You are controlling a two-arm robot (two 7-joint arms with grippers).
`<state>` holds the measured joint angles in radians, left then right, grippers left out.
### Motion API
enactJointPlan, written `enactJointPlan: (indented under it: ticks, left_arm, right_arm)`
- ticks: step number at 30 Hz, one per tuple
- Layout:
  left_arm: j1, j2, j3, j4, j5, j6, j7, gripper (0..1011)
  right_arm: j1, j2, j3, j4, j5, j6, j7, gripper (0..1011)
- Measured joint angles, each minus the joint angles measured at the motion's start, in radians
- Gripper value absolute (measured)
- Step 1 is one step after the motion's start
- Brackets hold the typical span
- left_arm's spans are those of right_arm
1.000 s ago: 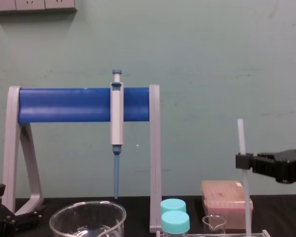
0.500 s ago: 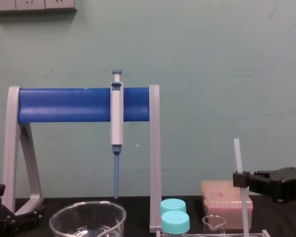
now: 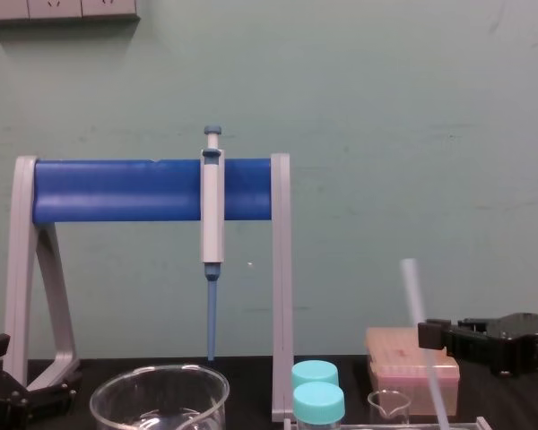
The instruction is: Pick up the stirring rod with one hand, then place it down.
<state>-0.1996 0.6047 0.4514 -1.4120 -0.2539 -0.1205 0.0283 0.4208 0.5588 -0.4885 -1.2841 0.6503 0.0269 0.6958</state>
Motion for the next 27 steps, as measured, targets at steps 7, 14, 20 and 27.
enactJointPlan:
  ticks: [7, 14, 20, 27]
  left_arm:
    - [0.000, 0.000, 0.000, 0.000, 0.000, 0.000, 0.000, 1005]
    - [0.000, 0.000, 0.000, 0.000, 0.000, 0.000, 0.000, 1005]
    - [0.000, 0.000, 0.000, 0.000, 0.000, 0.000, 0.000, 1005]
    - [0.000, 0.000, 0.000, 0.000, 0.000, 0.000, 0.000, 1005]
  right_arm:
    - [0.001, 0.002, 0.004, -0.016, -0.006, 0.003, -0.001, 345]
    - [-0.004, 0.009, 0.010, -0.040, -0.006, 0.003, -0.001, 572]
    - [-0.023, 0.031, 0.024, -0.095, -0.005, 0.008, -0.021, 769]
    - [-0.102, 0.069, 0.081, -0.234, -0.066, -0.007, -0.183, 944]
